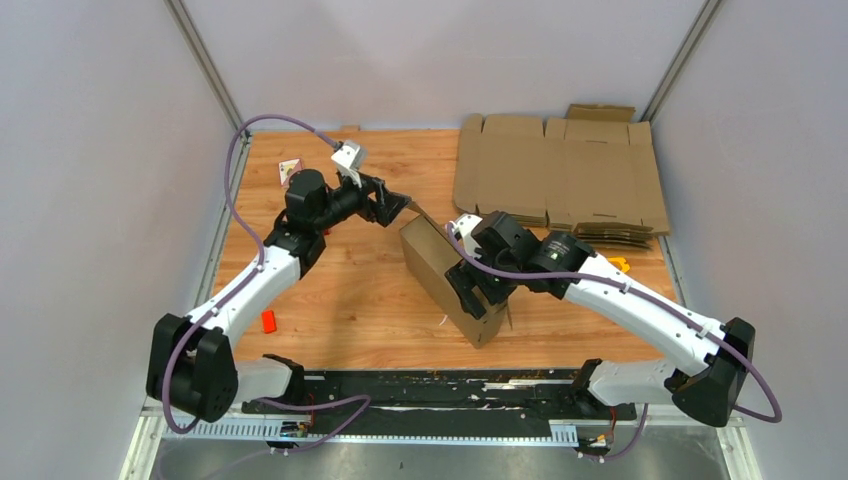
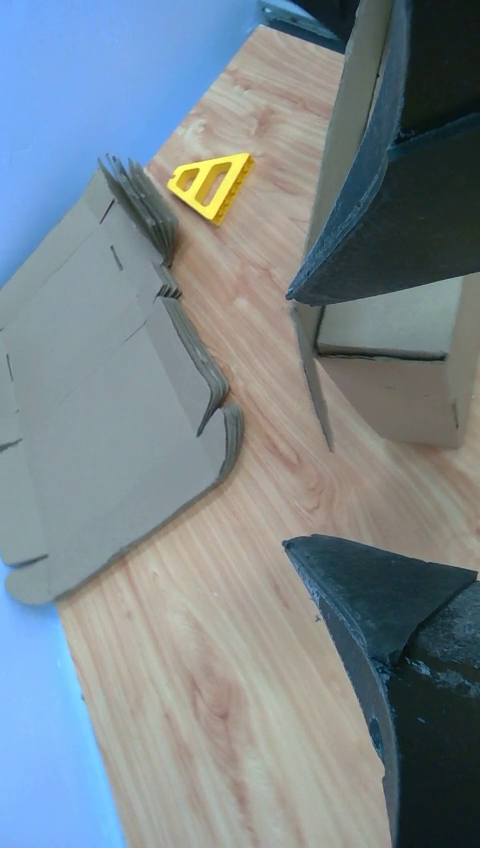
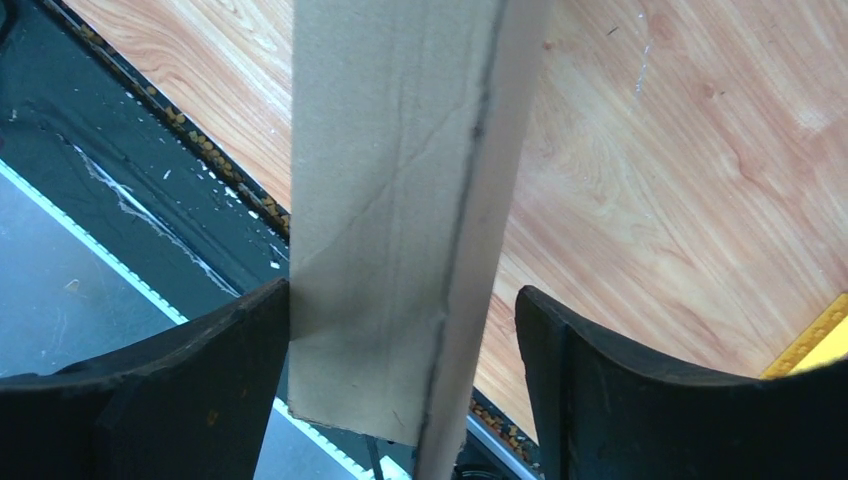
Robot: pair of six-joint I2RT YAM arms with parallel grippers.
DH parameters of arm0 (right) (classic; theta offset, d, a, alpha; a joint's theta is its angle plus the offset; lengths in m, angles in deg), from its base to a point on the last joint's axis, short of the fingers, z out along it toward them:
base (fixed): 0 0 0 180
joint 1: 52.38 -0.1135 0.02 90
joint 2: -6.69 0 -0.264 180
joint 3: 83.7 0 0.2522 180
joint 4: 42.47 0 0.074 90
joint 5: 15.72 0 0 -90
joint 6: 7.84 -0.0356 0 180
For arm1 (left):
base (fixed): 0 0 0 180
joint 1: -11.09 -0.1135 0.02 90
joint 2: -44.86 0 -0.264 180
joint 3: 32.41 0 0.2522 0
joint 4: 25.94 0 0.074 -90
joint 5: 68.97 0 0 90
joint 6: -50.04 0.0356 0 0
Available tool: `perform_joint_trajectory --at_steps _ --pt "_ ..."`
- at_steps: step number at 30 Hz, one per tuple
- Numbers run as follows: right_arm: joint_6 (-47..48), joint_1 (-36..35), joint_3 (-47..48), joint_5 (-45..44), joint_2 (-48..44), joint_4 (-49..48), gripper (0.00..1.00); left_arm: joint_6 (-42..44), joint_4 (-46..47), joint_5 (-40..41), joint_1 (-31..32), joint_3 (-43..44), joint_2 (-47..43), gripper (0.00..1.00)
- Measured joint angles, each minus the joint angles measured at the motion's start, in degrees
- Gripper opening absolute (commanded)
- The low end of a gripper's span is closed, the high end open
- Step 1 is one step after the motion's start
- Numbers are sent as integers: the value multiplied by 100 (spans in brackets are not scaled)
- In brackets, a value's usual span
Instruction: Fold the paper box
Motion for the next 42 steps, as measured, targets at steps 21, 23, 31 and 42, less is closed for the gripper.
perform_joint_trajectory --at_steps 21,23,31,42 --pt "-70 42 146 -299 85 -170 91 533 116 -946 0 332 920 77" --pt "-120 46 153 -369 28 -251 89 531 114 -990 0 332 975 74" --pt "-260 57 153 -815 -111 -407 72 516 111 -1095 0 332 988 58" --pt "-269 57 151 -909 -105 -413 64 623 -376 -903 293 380 848 38"
